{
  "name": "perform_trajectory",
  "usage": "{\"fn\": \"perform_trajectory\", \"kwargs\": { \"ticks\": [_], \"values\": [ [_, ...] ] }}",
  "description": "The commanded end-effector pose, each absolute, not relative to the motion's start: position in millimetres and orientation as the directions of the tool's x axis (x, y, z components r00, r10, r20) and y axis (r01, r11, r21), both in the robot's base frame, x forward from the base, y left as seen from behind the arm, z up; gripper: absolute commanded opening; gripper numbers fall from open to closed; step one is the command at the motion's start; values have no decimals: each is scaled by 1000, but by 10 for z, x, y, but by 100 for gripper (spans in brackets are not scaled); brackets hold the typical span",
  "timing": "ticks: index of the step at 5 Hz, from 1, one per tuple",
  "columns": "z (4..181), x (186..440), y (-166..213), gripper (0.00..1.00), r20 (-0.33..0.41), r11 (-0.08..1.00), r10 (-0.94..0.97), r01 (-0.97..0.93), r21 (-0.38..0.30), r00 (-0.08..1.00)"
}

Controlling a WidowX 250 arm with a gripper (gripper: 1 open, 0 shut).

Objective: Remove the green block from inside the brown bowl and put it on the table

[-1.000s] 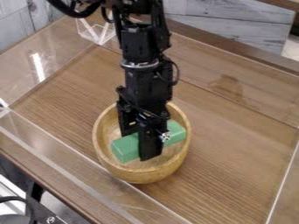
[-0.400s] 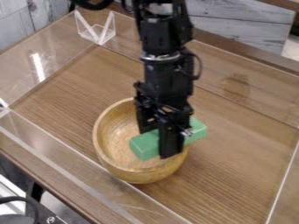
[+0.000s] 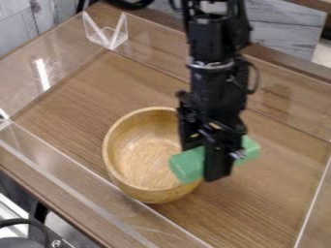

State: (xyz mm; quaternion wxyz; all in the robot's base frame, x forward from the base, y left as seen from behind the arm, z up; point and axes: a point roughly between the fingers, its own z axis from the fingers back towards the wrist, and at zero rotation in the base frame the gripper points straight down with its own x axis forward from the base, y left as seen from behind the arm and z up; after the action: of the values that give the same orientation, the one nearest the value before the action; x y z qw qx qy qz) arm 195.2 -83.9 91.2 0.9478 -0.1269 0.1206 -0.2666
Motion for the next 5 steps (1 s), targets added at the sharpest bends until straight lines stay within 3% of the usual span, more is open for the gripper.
{"fn": "perform_trajectory", "kwargs": {
  "ticks": [1, 5],
  "values": [
    [954, 2052, -966, 0, -106, 803, -567, 520, -290, 817],
    [718, 2084, -910, 0, -59, 817, -542, 508, -274, 839]
  ]
}}
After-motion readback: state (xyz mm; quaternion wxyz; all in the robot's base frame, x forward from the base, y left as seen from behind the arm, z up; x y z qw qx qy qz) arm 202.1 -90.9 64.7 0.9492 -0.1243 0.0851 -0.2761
